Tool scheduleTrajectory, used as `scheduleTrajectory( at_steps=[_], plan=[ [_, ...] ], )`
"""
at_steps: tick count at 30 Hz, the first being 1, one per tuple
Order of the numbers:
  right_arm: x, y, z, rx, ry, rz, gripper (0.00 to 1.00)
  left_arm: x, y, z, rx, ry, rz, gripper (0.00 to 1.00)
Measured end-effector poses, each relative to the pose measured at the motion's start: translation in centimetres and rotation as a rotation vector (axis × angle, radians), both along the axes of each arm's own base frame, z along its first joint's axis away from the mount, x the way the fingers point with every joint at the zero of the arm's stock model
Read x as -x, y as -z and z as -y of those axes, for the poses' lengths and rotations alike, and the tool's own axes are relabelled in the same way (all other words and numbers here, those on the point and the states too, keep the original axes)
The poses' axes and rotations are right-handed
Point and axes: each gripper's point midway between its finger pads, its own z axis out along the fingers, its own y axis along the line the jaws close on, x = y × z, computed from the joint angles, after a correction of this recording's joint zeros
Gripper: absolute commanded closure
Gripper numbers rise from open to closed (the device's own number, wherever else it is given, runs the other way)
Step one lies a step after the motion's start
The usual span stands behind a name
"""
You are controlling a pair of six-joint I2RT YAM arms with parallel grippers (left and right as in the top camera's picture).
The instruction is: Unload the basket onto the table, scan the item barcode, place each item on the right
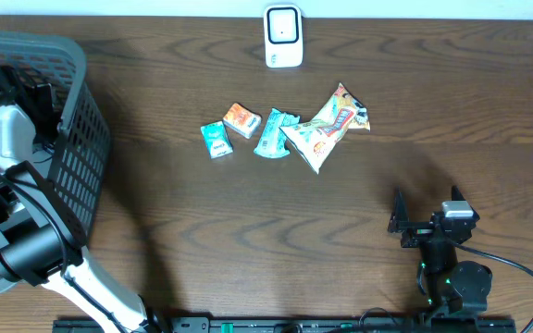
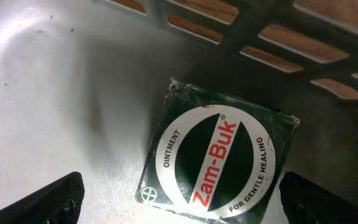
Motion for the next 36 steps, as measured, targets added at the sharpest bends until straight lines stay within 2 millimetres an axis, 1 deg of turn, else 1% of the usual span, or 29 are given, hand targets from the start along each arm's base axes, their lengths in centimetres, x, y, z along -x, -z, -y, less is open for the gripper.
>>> scheduleTrajectory(
  at_steps=[8, 11, 14, 15, 16, 18, 21, 31, 36],
  plan=[
    [0.0, 0.0, 0.0, 0.0, 0.0, 0.0, 0.01, -0.1, 0.9, 0.0, -0.021, 0.052, 0.008, 0.02],
    [0.0, 0.0, 0.0, 0.0, 0.0, 0.0, 0.01, -0.1, 1.1, 0.0, -0.024, 0.057, 0.009, 0.0],
    [0.0, 0.0, 0.0, 0.0, 0.0, 0.0, 0.01, -0.3, 1.3, -0.1, -0.025, 0.059, 0.016, 0.05],
    [0.0, 0.0, 0.0, 0.0, 0.0, 0.0, 0.01, -0.4, 1.3, -0.1, -0.027, 0.059, 0.019, 0.14],
    [0.0, 0.0, 0.0, 0.0, 0.0, 0.0, 0.01, -0.5, 1.4, -0.2, -0.028, 0.06, 0.021, 0.18],
    [0.0, 0.0, 0.0, 0.0, 0.0, 0.0, 0.01, -0.5, 1.6, -0.2, -0.028, 0.064, 0.017, 0.21],
    [0.0, 0.0, 0.0, 0.0, 0.0, 0.0, 0.01, -0.5, 2.2, -0.1, -0.015, 0.063, 0.009, 0.21],
    [0.0, 0.0, 0.0, 0.0, 0.0, 0.0, 0.01, -0.6, 2.3, -0.1, -0.01, 0.064, 0.016, 0.22],
    [0.0, 0.0, 0.0, 0.0, 0.0, 0.0, 0.01, -0.5, 2.4, -0.3, 0.011, 0.03, 0.027, 0.22]
  ],
)
